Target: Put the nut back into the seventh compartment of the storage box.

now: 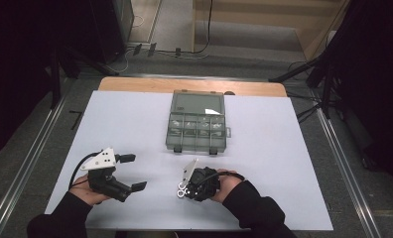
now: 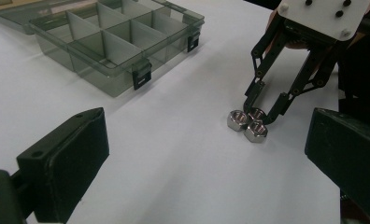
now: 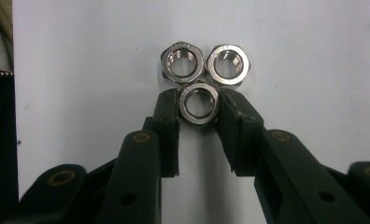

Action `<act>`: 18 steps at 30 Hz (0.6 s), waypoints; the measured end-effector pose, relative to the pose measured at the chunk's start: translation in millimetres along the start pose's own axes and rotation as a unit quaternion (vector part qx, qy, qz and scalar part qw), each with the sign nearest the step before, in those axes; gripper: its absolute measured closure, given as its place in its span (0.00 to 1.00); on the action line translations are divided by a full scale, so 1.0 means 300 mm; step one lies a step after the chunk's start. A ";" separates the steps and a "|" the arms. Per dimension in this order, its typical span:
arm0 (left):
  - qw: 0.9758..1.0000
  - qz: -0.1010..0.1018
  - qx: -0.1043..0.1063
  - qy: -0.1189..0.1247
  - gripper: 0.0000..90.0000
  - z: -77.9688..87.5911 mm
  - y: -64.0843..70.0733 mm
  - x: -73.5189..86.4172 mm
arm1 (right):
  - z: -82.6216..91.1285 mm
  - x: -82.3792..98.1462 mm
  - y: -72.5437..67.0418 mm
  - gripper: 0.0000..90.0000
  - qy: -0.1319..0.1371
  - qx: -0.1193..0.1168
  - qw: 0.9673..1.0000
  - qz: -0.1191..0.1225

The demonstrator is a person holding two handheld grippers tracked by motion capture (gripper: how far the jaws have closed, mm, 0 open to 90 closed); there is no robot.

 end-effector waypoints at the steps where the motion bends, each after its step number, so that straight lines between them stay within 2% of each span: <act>1: 1.000 0.000 0.000 0.000 0.00 0.000 0.000 0.000 | 0.000 0.000 0.000 0.79 0.001 0.000 1.000 0.001; 8: 1.000 -0.001 0.000 0.002 0.00 0.001 -0.001 -0.001 | 0.000 0.001 0.005 0.80 0.007 -0.001 1.000 0.008; 14: 1.000 0.000 -0.001 0.002 0.00 0.002 -0.001 -0.001 | 0.004 0.006 0.010 0.80 0.014 -0.009 1.000 0.005; 18: 1.000 -0.001 0.000 0.002 0.00 0.003 -0.001 -0.001 | 0.025 0.009 0.013 0.80 0.029 -0.013 0.999 -0.014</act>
Point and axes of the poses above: each handheld gripper's, and its own axes: z roughly backward along the jaws, x roughly out of its underside, y roughly to its right, the point moved 8 cm from there along -z, roughly forward along the jaws, and after that the axes turned 1 degree about y, right-handed, at the moved point
